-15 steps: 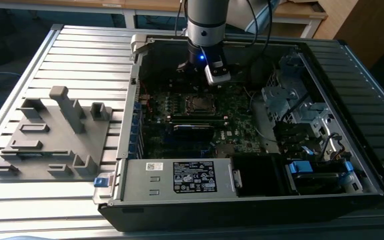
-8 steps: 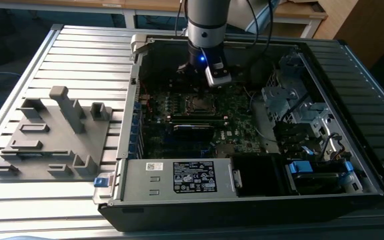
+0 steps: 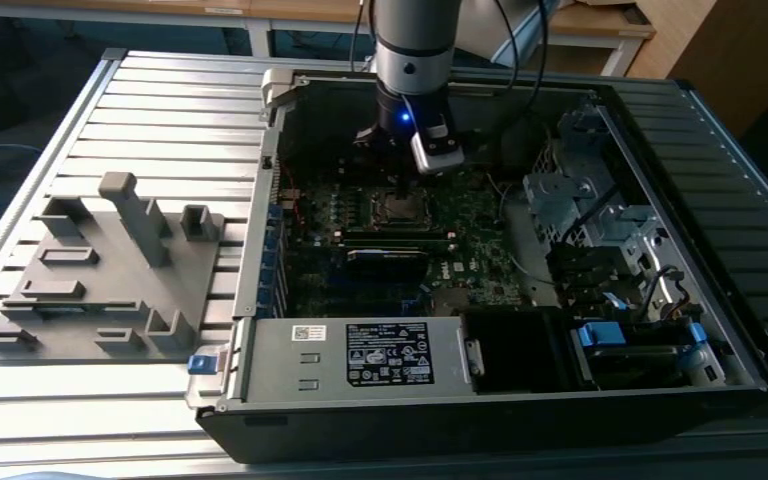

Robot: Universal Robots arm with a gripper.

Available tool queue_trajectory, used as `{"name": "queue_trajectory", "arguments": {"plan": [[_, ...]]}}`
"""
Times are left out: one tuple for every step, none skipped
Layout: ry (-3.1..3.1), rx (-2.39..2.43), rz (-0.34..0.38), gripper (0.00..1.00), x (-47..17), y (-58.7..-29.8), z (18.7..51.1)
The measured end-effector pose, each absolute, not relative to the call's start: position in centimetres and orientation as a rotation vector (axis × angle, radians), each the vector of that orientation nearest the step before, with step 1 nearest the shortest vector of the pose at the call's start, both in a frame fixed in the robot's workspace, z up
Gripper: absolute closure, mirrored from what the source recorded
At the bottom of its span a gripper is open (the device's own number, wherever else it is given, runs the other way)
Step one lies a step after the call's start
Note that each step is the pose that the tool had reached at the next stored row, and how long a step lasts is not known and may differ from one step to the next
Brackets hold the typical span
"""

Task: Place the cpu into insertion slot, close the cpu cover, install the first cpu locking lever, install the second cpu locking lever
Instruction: 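Install the first cpu locking lever, then install the second cpu locking lever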

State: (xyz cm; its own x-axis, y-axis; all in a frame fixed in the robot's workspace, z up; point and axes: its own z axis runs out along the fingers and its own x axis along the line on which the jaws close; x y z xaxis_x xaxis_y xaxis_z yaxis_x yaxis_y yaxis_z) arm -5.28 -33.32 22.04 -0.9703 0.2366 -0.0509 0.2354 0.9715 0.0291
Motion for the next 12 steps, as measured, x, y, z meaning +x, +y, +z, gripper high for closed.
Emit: {"name": "queue_trajectory", "arguments": {"plan": [[3.065,0.367,0.035,0.9,-5.28,-33.32,22.22],[3.065,0.367,0.035,0.9,-5.28,-33.32,22.37],[3.065,0.367,0.035,0.9,-5.28,-33.32,22.41],[3.065,0.367,0.036,0.9,-5.28,-33.32,22.41],[3.065,0.367,0.036,0.9,-5.28,-33.32,22.41],[3.065,0.367,0.036,0.9,-5.28,-33.32,22.41],[3.065,0.367,0.035,0.9,-5.28,-33.32,22.7],[3.065,0.367,0.035,0.9,-5.28,-33.33,22.86],[3.065,0.367,0.035,0.9,-5.28,-33.33,22.86],[3.065,0.367,0.035,0.9,-5.28,-33.34,22.85],[3.065,0.367,0.036,0.9,-5.27,-33.37,22.85],[3.065,0.367,0.036,0.9,-5.28,-33.41,22.85]]}}
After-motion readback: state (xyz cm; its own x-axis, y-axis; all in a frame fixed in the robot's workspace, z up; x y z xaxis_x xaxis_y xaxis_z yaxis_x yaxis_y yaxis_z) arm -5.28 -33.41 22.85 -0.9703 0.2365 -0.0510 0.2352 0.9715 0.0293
